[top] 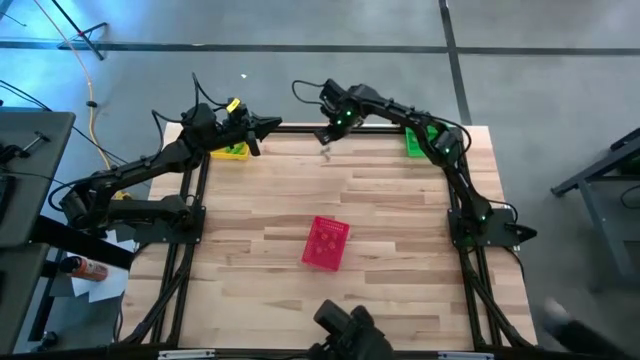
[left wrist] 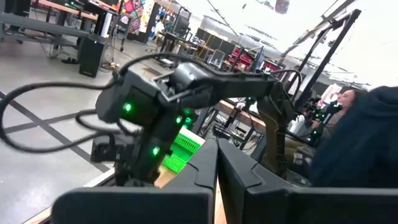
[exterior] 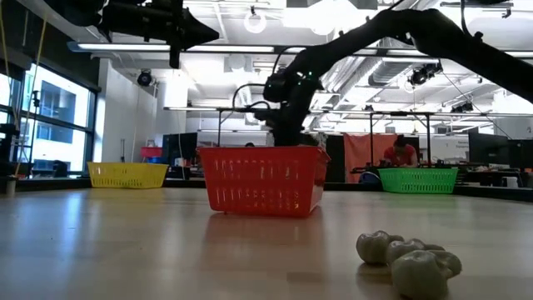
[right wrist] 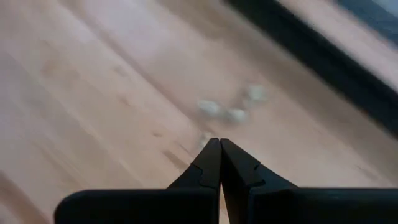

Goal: Sort Halloween decoration
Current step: Put the white skull toy into the green bin

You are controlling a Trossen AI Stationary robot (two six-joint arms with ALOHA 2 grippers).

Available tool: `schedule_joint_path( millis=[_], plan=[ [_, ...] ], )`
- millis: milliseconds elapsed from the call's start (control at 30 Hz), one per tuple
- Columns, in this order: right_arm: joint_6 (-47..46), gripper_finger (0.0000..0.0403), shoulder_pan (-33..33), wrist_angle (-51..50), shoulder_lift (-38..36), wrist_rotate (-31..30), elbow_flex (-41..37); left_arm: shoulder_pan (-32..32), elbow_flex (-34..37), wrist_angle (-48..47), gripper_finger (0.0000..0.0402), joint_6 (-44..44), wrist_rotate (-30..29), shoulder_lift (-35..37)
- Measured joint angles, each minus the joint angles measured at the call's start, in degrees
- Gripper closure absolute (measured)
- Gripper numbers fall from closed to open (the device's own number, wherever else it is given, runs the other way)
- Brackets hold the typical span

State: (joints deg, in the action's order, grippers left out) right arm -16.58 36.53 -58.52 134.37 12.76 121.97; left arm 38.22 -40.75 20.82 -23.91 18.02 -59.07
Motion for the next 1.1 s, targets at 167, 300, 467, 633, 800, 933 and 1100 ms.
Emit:
schedule_joint_path(
  millis=[167, 300, 467, 633, 800, 933, 1100],
  plan=[
    [-1.0, 0.0403, 1.3, -2.9, 0.0, 0.6, -0.5, 0.0, 0.0, 0.0, 0.0401, 0.0, 0.0, 0.0],
    [-3.6, 0.0403, 0.3, 0.7, 0.3, 1.1, -5.4, 0.0, 0.0, 0.0, 0.0401, 0.1, -0.1, 0.0],
    [-8.8, 0.0403, -0.2, 8.7, 0.5, 2.5, -9.9, 0.0, 0.0, 0.0, 0.0401, 0.1, -0.1, 0.0],
    [-10.1, 0.0403, 0.0, 8.0, 1.1, 1.7, -10.3, 0.0, 0.0, 0.0, 0.0401, -0.1, -0.1, 0.0],
    [-11.9, 0.0403, -0.4, 9.1, 2.2, 1.7, -10.3, 0.0, 0.0, 0.0, 0.0401, -1.5, -0.1, 0.0],
    [-13.5, 0.0403, -0.9, 10.5, 2.4, 2.4, -10.3, 0.0, 0.0, 0.0, 0.0401, -1.5, -0.1, 0.0],
    [-14.4, 0.0403, -2.0, 10.3, 2.4, 5.0, -10.3, 0.0, 0.0, 0.0, 0.0401, -1.5, -0.1, 0.0]
  ],
)
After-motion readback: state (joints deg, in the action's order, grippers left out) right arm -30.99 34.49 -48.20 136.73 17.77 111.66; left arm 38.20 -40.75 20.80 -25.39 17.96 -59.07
